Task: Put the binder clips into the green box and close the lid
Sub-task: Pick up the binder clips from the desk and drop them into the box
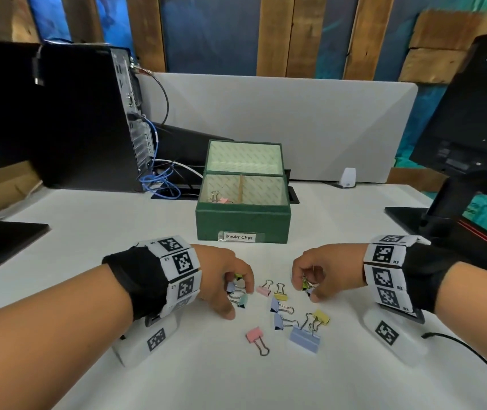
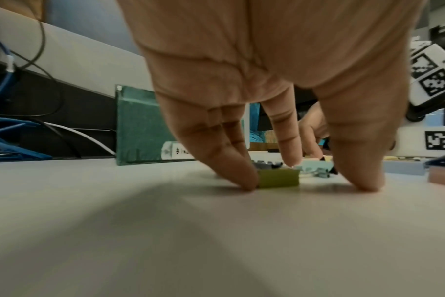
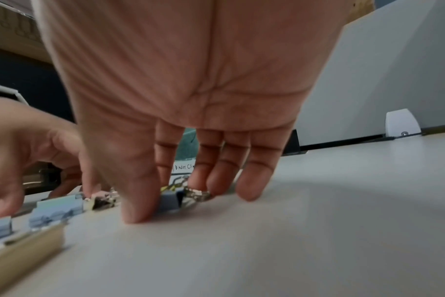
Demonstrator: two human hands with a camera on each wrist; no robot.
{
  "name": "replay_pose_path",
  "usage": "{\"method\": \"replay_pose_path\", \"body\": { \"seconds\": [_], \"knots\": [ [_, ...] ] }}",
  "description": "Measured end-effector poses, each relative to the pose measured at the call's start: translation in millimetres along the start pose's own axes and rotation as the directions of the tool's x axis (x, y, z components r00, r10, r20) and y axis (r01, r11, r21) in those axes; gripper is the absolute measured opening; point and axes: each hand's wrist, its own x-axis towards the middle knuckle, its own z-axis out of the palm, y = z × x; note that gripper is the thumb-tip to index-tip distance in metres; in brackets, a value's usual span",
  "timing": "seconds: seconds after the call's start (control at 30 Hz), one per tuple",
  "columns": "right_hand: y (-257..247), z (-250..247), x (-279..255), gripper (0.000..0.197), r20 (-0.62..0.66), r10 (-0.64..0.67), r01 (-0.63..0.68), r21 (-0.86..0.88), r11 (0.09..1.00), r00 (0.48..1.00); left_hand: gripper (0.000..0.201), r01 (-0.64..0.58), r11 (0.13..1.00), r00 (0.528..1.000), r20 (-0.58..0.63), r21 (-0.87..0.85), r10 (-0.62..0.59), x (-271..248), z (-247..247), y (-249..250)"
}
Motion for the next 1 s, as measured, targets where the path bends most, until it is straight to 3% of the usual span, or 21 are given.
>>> {"method": "replay_pose_path", "body": {
  "seconds": [0.4,0.73,0.87,1.0],
  "knots": [
    [-8,3,6,0.019,-0.083,-0.015,0.004,-0.131,0.991,0.996,0.022,-0.049,0.997,0.997,-0.062,0.051,0.052,13,3,2],
    [-10,-12,4,0.015,-0.159,-0.063,0.031,-0.196,0.98,0.985,0.03,-0.045,0.998,0.995,-0.084,0.033,0.048,15,3,1],
    [-22,-50,4,0.011,-0.342,-0.085,0.023,-0.18,0.983,0.936,0.033,-0.049,0.999,0.994,-0.095,0.013,0.05,14,4,1],
    [-35,-88,22,0.013,-0.572,-0.093,0.026,-0.125,0.992,0.815,0.033,-0.058,0.998,0.993,-0.101,0.017,0.059,15,4,-1]
  ]
}}
